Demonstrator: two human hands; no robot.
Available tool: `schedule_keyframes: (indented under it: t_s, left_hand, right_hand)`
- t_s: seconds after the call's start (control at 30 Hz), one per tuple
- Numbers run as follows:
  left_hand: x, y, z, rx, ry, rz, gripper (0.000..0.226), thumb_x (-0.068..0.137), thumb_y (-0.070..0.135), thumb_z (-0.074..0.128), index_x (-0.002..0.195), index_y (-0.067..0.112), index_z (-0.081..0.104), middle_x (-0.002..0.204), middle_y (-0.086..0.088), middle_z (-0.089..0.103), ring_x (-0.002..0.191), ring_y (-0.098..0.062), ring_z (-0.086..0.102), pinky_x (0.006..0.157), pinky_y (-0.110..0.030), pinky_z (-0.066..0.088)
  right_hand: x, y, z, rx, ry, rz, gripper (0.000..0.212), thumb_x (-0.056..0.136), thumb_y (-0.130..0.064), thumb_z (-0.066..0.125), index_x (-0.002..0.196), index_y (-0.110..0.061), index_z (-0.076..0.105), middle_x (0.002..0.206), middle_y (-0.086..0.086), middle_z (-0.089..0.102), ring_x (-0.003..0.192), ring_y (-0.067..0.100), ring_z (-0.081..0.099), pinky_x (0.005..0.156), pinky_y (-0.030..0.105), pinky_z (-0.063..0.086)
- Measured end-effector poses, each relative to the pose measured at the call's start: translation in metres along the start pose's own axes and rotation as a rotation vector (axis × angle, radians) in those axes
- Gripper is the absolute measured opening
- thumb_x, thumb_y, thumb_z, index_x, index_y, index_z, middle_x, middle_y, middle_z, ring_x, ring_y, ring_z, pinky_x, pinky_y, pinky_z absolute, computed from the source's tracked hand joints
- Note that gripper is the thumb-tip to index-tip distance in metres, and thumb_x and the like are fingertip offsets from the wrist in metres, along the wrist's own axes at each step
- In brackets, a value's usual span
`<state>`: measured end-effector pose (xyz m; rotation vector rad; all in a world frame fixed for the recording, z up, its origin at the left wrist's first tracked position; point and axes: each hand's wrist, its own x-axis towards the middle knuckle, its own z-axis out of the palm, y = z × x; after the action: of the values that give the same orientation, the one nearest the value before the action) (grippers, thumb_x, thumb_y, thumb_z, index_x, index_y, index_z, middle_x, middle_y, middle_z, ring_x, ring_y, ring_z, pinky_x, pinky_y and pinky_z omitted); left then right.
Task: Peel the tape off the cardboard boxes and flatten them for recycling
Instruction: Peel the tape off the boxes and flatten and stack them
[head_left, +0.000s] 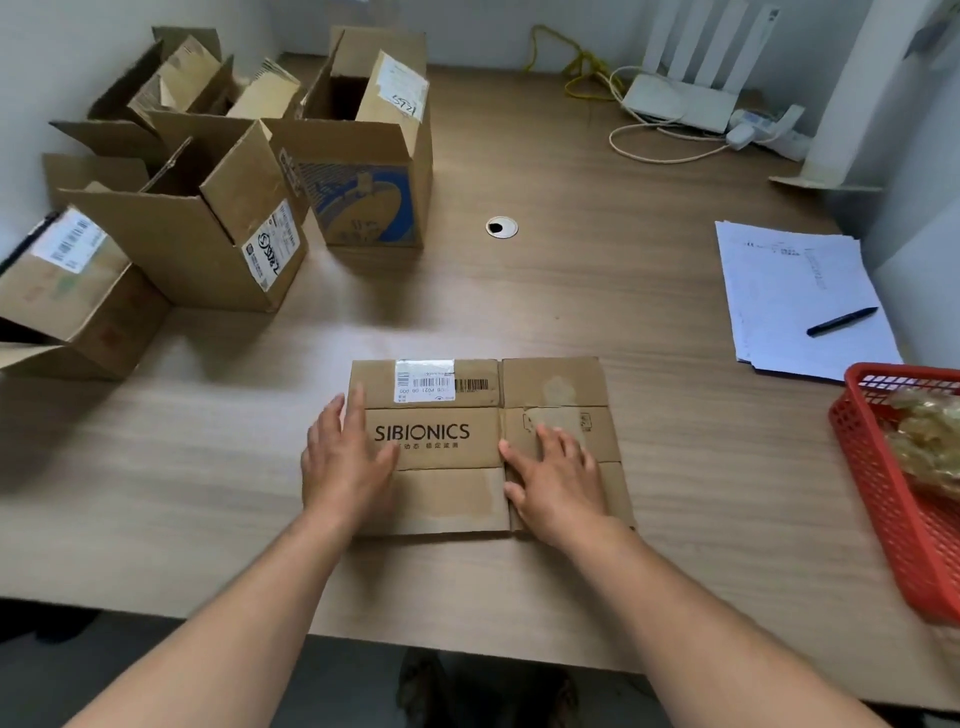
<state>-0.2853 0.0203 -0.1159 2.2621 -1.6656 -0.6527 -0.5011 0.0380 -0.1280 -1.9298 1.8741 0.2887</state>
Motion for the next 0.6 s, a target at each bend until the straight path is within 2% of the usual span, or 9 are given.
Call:
schedule_keyframes:
  t_s: [0.1, 0.2, 0.27, 0.33, 0.43, 0.6]
  left_hand:
    - [-0.015, 0.011, 0.023, 0.280, -0.170, 0.208, 0.082, 0.089, 0.064, 0.046, 0.154, 0.033, 0.007, 0.163, -0.005, -0.002, 0.149, -0.024, 0.001, 0.119, -0.038, 0.007]
    - [-0.022, 0.011, 0.041, 0.399, -0.266, 0.193, 0.088, 0.084, 0.076, 0.038, 0.154, 0.034, 0.005, 0.162, -0.005, -0.008, 0.149, -0.023, -0.008, 0.121, -0.041, 0.001]
    - [-0.022, 0.009, 0.046, 0.406, -0.246, 0.181, 0.091, 0.082, 0.079, 0.038, 0.154, 0.035, 0.005, 0.162, -0.004, -0.009, 0.149, -0.022, -0.010, 0.121, -0.041, 0.000]
    - [-0.022, 0.008, 0.047, 0.393, -0.226, 0.174, 0.092, 0.080, 0.080, 0.039, 0.154, 0.037, 0.006, 0.162, -0.003, -0.009, 0.149, -0.021, -0.010, 0.121, -0.041, -0.001]
    - [-0.021, 0.006, 0.050, 0.369, -0.201, 0.168, 0.091, 0.079, 0.080, 0.041, 0.153, 0.039, 0.007, 0.163, 0.000, -0.009, 0.149, -0.019, -0.011, 0.120, -0.040, -0.002]
    - [-0.019, 0.006, 0.054, 0.313, -0.176, 0.123, 0.090, 0.076, 0.077, 0.050, 0.151, 0.041, 0.015, 0.163, 0.003, -0.005, 0.148, -0.017, -0.009, 0.119, -0.038, -0.003]
  right_hand:
    - [0.001, -0.002, 0.000, -0.033, 0.023, 0.009, 0.052, 0.095, -0.049, 0.044, 0.144, -0.046, 0.027, 0.158, 0.004, 0.008, 0.145, 0.028, 0.006, 0.115, 0.043, 0.012]
    - [0.004, -0.008, -0.002, -0.026, 0.088, 0.022, 0.051, 0.092, -0.053, 0.046, 0.140, -0.039, 0.035, 0.152, 0.008, 0.022, 0.139, 0.029, 0.018, 0.112, 0.044, 0.018]
    - [0.008, -0.011, -0.002, -0.014, 0.146, 0.070, 0.062, 0.090, -0.059, 0.043, 0.144, -0.031, 0.028, 0.149, 0.011, 0.026, 0.138, 0.029, 0.021, 0.112, 0.047, 0.018]
    - [0.013, -0.013, 0.004, 0.000, 0.145, 0.118, 0.074, 0.090, -0.065, 0.037, 0.150, -0.029, 0.014, 0.156, 0.013, 0.013, 0.143, 0.030, 0.010, 0.114, 0.053, 0.010]
    - [0.015, -0.012, 0.018, -0.052, 0.089, 0.097, 0.074, 0.092, -0.067, 0.026, 0.152, -0.033, 0.001, 0.160, 0.012, -0.006, 0.146, 0.030, -0.009, 0.112, 0.062, -0.001]
    - [0.018, -0.008, 0.019, -0.074, 0.095, 0.066, 0.072, 0.092, -0.067, 0.024, 0.152, -0.033, 0.002, 0.160, 0.013, -0.005, 0.146, 0.032, -0.007, 0.110, 0.064, -0.001]
